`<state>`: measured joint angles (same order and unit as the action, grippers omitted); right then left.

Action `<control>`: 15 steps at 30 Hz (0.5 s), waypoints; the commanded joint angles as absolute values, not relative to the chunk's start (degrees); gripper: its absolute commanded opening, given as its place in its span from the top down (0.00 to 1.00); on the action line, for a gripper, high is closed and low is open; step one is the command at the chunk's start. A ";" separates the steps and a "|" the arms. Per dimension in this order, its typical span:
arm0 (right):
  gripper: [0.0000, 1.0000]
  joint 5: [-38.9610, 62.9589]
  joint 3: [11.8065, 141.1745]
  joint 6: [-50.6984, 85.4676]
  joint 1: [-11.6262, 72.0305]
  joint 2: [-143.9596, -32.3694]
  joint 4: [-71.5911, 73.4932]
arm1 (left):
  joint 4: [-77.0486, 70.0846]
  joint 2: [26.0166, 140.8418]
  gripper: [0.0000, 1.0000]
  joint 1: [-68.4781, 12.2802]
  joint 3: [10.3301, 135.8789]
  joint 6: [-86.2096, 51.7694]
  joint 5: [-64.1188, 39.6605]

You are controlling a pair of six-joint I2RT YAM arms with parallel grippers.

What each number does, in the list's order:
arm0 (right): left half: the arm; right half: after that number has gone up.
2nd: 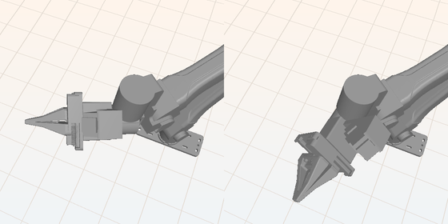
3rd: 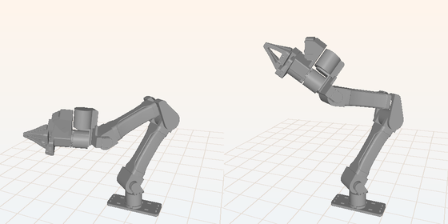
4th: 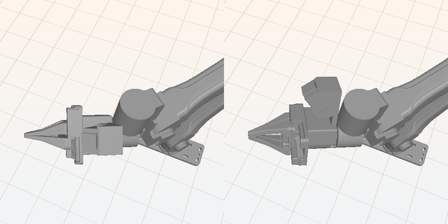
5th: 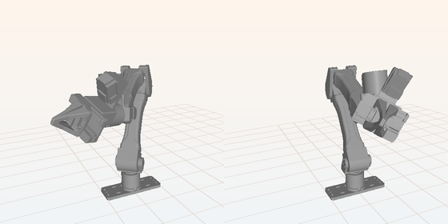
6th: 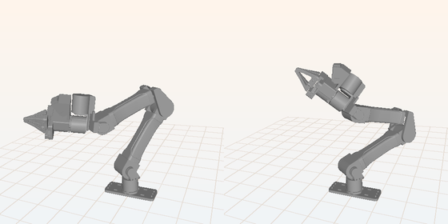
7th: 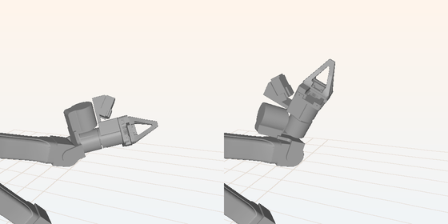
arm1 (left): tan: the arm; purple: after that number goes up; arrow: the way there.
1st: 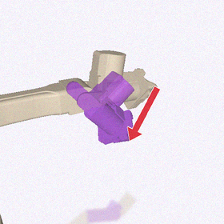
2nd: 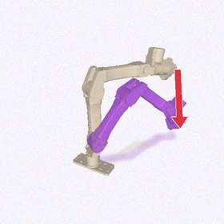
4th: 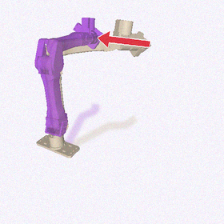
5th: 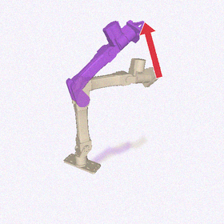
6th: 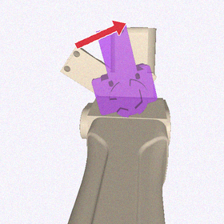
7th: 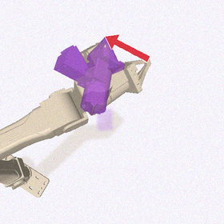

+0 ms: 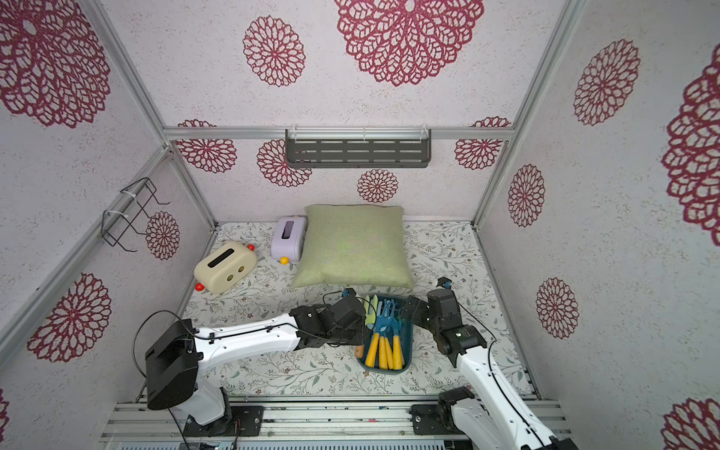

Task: Put the rake into the storage box
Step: Place the rake in the storage box.

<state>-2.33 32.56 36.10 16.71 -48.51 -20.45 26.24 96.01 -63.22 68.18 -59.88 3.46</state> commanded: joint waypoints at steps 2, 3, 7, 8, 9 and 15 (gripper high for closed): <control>0.01 -2.93 32.12 36.79 15.91 -46.86 -19.89 | 23.47 98.62 0.94 -64.03 71.81 -59.69 2.44; 0.01 -2.75 32.08 36.65 15.80 -46.68 -19.85 | 23.48 99.37 0.94 -64.07 72.74 -59.45 2.29; 0.01 -1.81 31.97 35.91 15.22 -46.06 -19.73 | 23.37 102.51 0.95 -64.55 76.24 -58.97 1.64; 0.01 -1.41 31.99 35.70 15.05 -45.98 -19.69 | 23.44 103.24 0.95 -64.68 76.90 -58.98 1.49; 0.01 -1.16 31.99 35.56 14.88 -45.97 -19.65 | 23.47 103.74 0.95 -64.78 77.33 -59.05 1.37; 0.01 0.25 31.74 34.74 14.02 -45.37 -19.60 | 23.58 107.05 0.95 -65.11 79.85 -59.55 -0.30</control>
